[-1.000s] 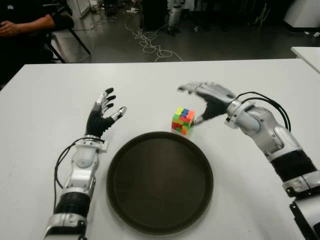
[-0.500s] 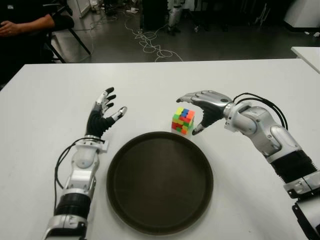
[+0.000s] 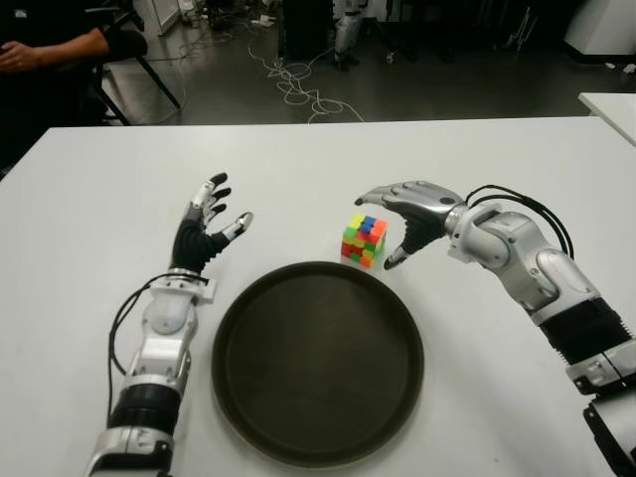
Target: Pick up the Rubik's Cube and put it in the plate
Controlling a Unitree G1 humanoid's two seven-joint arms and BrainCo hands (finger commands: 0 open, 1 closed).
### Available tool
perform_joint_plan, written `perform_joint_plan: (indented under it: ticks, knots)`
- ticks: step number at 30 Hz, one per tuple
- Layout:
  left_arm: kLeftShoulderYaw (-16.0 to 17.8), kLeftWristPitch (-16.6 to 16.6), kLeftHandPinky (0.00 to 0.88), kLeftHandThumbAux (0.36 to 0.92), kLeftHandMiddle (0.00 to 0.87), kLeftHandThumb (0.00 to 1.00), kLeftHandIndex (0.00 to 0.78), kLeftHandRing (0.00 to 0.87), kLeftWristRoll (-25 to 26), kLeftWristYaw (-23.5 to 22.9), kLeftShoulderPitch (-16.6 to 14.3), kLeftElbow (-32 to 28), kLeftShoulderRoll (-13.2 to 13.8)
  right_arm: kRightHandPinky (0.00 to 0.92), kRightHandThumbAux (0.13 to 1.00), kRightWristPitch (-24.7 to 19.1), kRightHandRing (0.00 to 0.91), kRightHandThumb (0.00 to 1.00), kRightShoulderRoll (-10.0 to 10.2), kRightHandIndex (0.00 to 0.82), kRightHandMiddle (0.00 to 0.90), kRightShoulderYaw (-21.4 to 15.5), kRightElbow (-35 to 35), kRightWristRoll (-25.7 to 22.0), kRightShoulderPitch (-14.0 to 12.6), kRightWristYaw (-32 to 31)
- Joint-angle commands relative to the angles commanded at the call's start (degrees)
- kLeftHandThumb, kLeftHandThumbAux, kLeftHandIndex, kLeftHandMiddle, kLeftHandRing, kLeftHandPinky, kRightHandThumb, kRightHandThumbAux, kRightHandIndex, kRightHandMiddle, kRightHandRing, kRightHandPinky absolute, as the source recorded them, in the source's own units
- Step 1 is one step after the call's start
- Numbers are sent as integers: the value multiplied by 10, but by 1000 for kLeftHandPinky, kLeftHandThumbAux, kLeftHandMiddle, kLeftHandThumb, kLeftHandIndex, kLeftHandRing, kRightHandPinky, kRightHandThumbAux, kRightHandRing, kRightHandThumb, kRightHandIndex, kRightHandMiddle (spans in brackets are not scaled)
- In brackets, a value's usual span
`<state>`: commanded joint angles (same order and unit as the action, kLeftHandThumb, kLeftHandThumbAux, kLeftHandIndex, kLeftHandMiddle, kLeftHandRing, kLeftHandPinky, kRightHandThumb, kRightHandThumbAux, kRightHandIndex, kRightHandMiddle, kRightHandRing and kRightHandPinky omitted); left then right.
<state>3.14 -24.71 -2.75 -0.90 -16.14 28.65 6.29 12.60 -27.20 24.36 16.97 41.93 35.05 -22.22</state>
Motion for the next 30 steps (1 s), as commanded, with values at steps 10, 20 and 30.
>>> perform_joint_plan:
  ticks: [10, 20, 30]
  knots:
    - [1, -1, 118, 713, 107, 143, 86, 104, 2, -2, -3, 8, 1, 172, 745, 0, 160, 0, 1, 85, 134, 1, 0, -2, 0, 1]
    - [-1, -12, 118, 691, 108, 141, 89, 98, -3, 2, -6, 16, 2, 190, 752, 8, 180, 0, 13, 99, 156, 5, 17, -4, 2, 23]
    - [0, -12, 113, 691, 105, 126, 84, 96, 0, 0, -7, 19, 3, 186, 750, 18, 178, 0, 23, 103, 157, 18, 51, 9, 9, 57]
